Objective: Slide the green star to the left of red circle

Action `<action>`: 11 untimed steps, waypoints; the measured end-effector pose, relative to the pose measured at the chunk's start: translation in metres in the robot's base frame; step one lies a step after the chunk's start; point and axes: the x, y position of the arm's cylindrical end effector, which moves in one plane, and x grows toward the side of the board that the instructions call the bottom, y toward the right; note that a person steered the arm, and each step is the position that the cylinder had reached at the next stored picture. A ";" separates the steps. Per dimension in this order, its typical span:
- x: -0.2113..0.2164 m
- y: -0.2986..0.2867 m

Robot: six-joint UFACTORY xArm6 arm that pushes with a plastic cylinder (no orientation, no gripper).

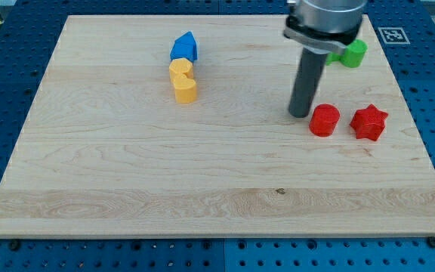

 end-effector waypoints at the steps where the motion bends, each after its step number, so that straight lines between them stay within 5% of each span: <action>1: 0.004 0.027; 4: 0.017 -0.024; 8: -0.146 -0.096; 9: -0.189 -0.087; 11: -0.223 0.034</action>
